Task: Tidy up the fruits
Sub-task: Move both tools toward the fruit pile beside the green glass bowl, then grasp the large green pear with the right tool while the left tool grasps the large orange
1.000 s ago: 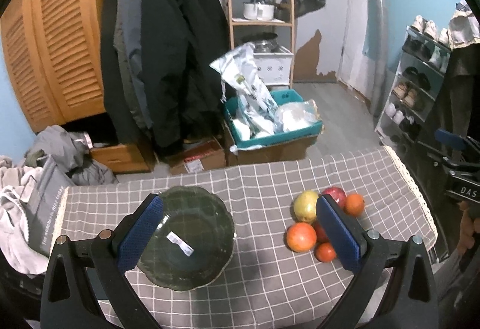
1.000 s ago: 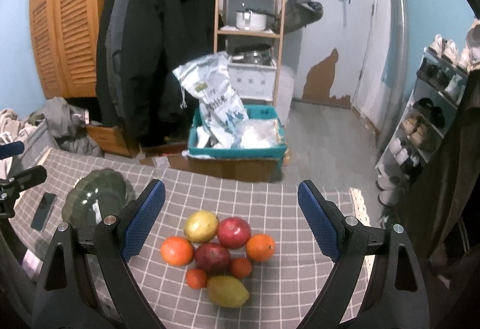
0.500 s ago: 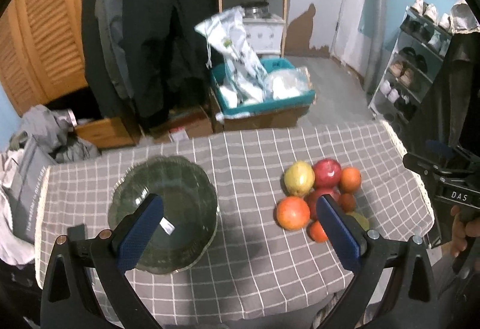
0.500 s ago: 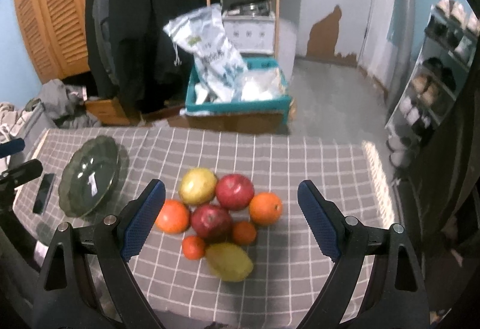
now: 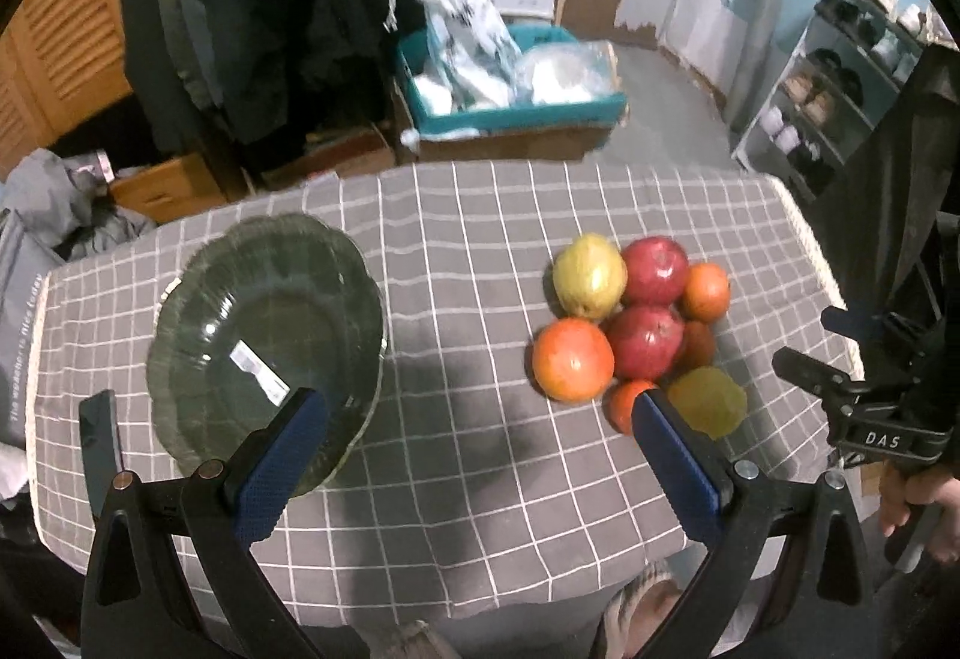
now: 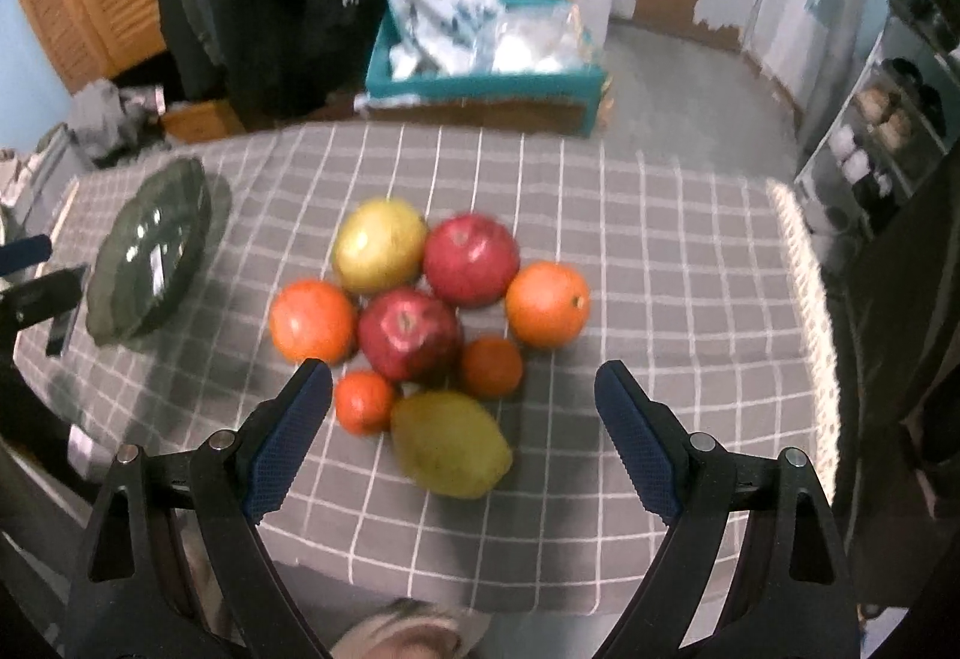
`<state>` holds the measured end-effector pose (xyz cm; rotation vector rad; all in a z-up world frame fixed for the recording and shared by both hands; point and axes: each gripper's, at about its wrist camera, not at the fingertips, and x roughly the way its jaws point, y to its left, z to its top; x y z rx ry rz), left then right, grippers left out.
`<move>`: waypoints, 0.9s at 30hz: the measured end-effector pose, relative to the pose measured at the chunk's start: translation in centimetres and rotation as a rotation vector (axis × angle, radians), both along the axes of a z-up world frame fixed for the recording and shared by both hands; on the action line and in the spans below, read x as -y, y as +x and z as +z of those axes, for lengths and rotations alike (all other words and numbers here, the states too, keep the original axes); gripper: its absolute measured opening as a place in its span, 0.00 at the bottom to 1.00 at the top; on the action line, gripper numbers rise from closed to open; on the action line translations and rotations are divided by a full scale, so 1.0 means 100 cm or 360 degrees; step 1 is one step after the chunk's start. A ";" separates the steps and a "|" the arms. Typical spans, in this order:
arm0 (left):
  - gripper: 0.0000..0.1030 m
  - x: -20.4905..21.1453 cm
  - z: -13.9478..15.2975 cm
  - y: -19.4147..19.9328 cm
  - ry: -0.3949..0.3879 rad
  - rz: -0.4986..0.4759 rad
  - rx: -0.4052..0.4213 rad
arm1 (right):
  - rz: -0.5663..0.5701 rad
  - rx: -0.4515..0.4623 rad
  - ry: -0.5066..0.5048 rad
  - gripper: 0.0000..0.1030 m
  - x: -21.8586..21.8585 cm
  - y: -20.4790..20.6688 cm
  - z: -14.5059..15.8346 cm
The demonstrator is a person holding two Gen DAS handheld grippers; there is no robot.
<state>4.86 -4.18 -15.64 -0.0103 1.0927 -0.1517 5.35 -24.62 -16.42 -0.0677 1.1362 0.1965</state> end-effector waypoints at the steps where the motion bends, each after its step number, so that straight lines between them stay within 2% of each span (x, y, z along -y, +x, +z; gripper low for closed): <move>1: 0.99 0.003 -0.005 0.001 0.0021 -0.0009 -0.0014 | 0.0007 -0.0031 0.0002 0.85 -0.001 0.001 -0.006; 4: 0.99 0.010 -0.021 0.006 0.0061 -0.0038 -0.0072 | 0.0027 -0.0124 -0.0009 0.85 -0.001 0.002 -0.025; 13: 0.99 0.024 -0.067 0.009 0.0077 -0.0088 -0.0233 | 0.0075 -0.0325 -0.0062 0.85 -0.003 0.007 -0.074; 24: 0.99 0.025 -0.093 0.015 0.0051 -0.0052 -0.0309 | 0.0177 -0.0430 -0.0127 0.85 -0.018 0.015 -0.110; 27: 0.99 0.027 -0.097 0.016 0.0050 -0.0054 -0.0323 | 0.0183 -0.0438 -0.0145 0.83 -0.020 0.017 -0.117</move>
